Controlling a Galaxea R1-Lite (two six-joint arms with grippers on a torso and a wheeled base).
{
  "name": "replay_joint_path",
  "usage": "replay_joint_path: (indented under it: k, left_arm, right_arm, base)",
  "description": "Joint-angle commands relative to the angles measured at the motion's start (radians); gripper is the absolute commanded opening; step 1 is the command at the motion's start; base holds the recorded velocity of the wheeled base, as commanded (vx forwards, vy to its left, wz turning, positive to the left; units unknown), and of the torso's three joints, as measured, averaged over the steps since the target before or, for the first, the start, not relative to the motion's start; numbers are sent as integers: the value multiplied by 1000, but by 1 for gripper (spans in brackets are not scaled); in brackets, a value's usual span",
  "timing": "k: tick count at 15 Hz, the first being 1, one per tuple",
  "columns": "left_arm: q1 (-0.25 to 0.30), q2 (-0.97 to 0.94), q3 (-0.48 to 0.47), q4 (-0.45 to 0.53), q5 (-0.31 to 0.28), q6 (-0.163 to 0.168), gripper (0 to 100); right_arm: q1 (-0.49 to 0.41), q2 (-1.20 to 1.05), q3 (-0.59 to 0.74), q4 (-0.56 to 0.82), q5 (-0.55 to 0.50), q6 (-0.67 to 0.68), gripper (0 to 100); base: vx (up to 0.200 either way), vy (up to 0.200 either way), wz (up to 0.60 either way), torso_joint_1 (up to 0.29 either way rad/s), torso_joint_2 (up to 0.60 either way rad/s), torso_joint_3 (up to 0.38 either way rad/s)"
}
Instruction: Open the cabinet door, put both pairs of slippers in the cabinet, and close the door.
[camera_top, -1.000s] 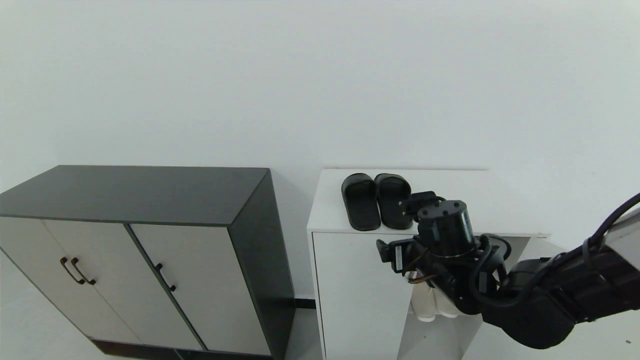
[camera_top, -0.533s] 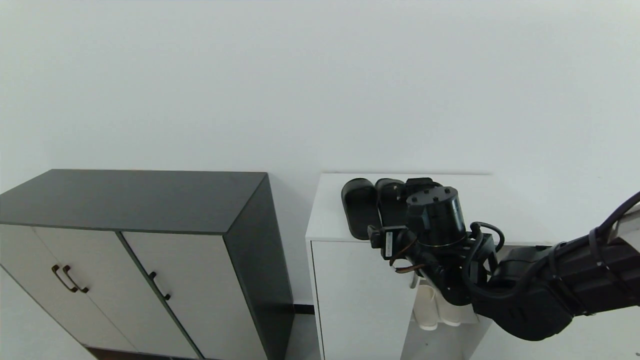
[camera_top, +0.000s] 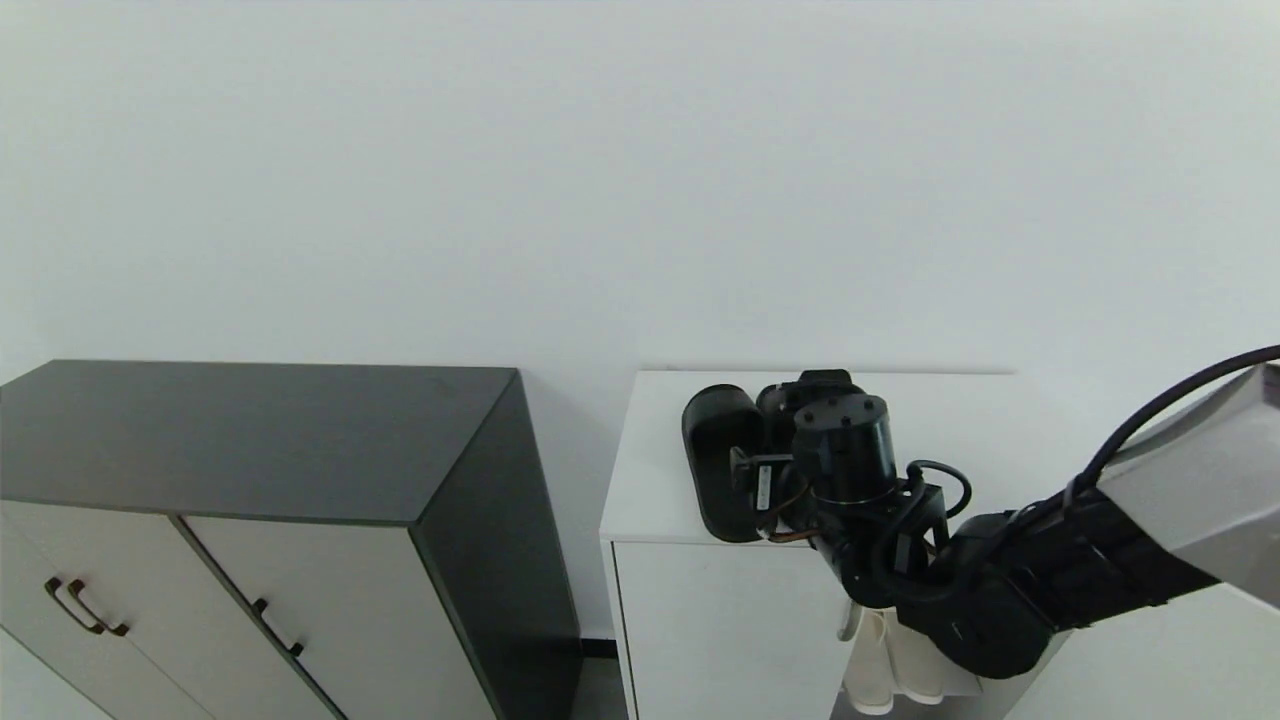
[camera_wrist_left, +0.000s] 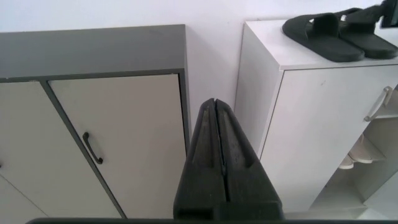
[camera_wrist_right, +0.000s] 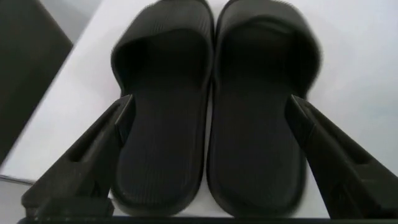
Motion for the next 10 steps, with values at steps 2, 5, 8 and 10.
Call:
replay_joint_path:
  k: [2,5,8,10]
  left_arm:
    - [0,2,0,-1,0,-1,0]
    - [0,0,0,1,0,-2,0]
    - [0,2,0,-1,0,-2,0]
    - [0,0,0,1,0,-1,0]
  right_arm:
    - [-42,145,-121,-14,8,-35,100]
    - [-77,191,-226,53,15,-52,100]
    - [-93,235,-315,99,34,-54,100]
    - [-106,277,-381,113,38,-54,100]
  base:
    - [0,0,0,0,0,0]
    - [0,0,0,0,0,0]
    - [0,0,0,0,0,0]
    - [0,0,0,0,0,0]
